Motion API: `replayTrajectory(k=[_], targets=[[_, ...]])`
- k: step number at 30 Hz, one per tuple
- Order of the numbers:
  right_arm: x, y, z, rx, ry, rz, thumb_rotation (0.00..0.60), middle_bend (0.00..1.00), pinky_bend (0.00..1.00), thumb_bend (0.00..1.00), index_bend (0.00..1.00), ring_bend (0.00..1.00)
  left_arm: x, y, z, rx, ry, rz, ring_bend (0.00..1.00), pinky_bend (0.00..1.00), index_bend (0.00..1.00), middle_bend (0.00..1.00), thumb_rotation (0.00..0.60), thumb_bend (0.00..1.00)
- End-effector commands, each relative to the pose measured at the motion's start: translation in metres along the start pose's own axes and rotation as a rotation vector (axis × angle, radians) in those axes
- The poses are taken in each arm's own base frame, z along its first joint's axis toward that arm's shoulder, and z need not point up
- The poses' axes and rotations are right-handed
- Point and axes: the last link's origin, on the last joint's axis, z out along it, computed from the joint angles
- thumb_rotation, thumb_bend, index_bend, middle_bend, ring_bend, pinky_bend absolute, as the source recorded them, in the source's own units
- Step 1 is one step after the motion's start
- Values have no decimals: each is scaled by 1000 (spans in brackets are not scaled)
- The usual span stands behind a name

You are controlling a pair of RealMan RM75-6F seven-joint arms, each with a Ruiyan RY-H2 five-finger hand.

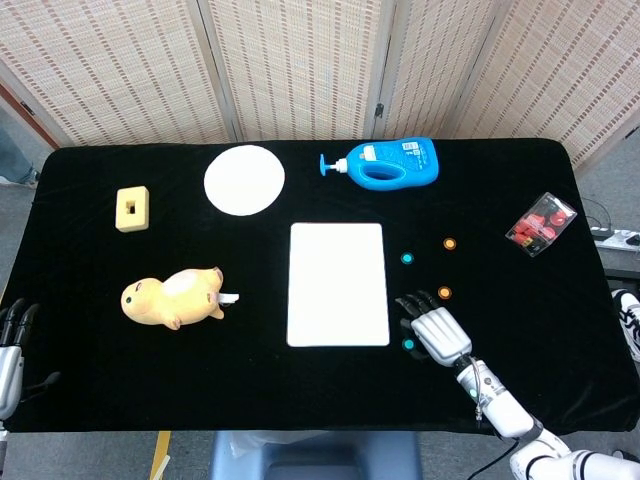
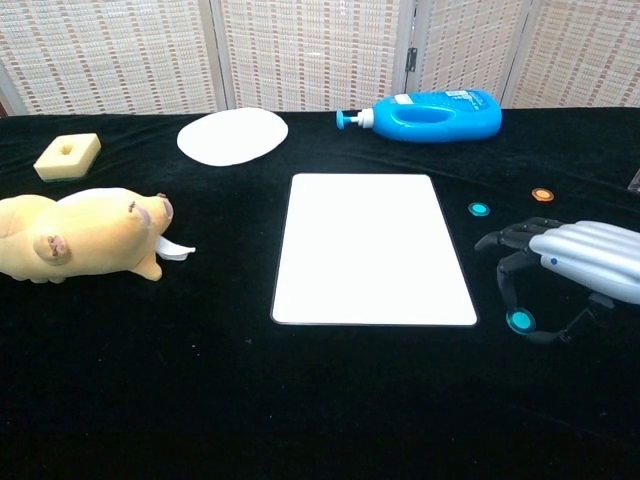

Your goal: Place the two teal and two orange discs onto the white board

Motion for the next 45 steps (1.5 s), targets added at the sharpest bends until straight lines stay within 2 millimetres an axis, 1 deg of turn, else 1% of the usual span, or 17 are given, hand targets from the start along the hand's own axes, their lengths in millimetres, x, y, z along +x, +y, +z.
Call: replayTrajectory(k=[1,5,9,16,20,22,25,26,29,31,33,36,38,40,43,45], targets=[[14,0,0,8,33,16,584,148,0,311,539,79,0,0,0,-1,0,1,0,0,0,0,600,100],[30,-11,17,44,50,24,585,149,0,310,540,78,1,0,-1,-2,5,-1,0,0,0,0,600,100],[40,-36,46,100,40,16,585,149,0,310,540,75,1,-2,-3,7,4,-1,0,0,0,0,600,100],[41,-80,91,171,5,-6,585,148,0,311,540,64,2,-8,-7,24,2,0,0,0,0,0,600,100],[42,-99,107,185,-7,-3,586,143,0,310,535,62,1,-11,-8,32,-3,1,0,0,0,0,600,100],[41,-105,112,186,-22,-2,585,136,0,310,498,61,0,-11,-9,33,-6,0,0,0,0,0,600,100],[43,-106,113,178,-42,-7,585,113,0,310,335,49,0,-12,-9,33,-5,-2,0,0,0,0,600,100],[44,-105,112,171,-41,-9,584,106,0,310,262,45,-1,-12,-9,33,-5,-2,0,0,0,0,600,100],[48,-100,111,151,-35,-11,583,103,0,310,158,50,-1,-12,-8,32,-5,-2,0,0,0,0,600,100],[58,-83,111,90,12,1,585,103,0,310,137,60,0,-11,-7,26,-2,-3,0,0,0,0,600,100],[66,-66,109,37,49,7,586,104,0,311,161,63,0,-10,-7,21,0,-3,0,0,0,0,600,100],[79,-30,105,-69,99,19,587,108,0,310,262,53,-1,-8,-5,16,-2,-2,0,0,0,0,600,100],[84,-10,103,-124,115,27,587,112,0,310,304,54,-1,-7,-4,12,-3,-1,0,0,0,0,600,100],[89,10,102,-178,120,33,589,113,0,310,312,55,-1,-5,-4,5,-3,0,0,0,0,0,600,99],[91,30,104,-229,108,25,588,113,0,310,317,54,0,-1,-3,-6,-3,0,0,0,0,0,600,100],[89,39,107,-257,93,15,589,115,0,311,322,55,1,1,-2,-11,-3,-3,0,0,0,0,600,100]])
